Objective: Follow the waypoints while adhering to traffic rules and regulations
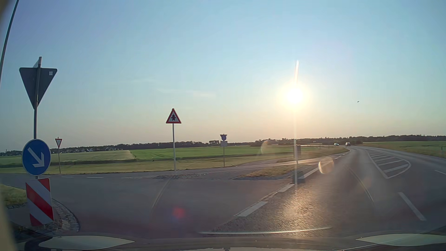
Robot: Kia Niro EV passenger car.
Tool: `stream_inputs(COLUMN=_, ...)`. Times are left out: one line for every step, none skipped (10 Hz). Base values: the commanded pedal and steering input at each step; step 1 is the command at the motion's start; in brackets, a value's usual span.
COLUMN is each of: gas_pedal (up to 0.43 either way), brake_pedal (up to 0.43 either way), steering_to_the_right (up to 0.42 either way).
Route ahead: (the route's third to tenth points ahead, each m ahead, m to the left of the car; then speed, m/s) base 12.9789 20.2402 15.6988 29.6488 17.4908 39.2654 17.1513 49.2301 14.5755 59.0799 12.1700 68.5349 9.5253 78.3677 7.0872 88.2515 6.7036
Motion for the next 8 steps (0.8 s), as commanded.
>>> stream_inputs(gas_pedal=0.000, brake_pedal=0.018, steering_to_the_right=-0.276)
stream_inputs(gas_pedal=0.000, brake_pedal=0.018, steering_to_the_right=-0.291)
stream_inputs(gas_pedal=0.039, brake_pedal=0.018, steering_to_the_right=-0.304)
stream_inputs(gas_pedal=0.079, brake_pedal=0.018, steering_to_the_right=-0.312)
stream_inputs(gas_pedal=0.118, brake_pedal=0.018, steering_to_the_right=-0.319)
stream_inputs(gas_pedal=0.130, brake_pedal=0.018, steering_to_the_right=-0.329)
stream_inputs(gas_pedal=0.157, brake_pedal=0.018, steering_to_the_right=-0.333)
stream_inputs(gas_pedal=0.189, brake_pedal=0.018, steering_to_the_right=-0.333)
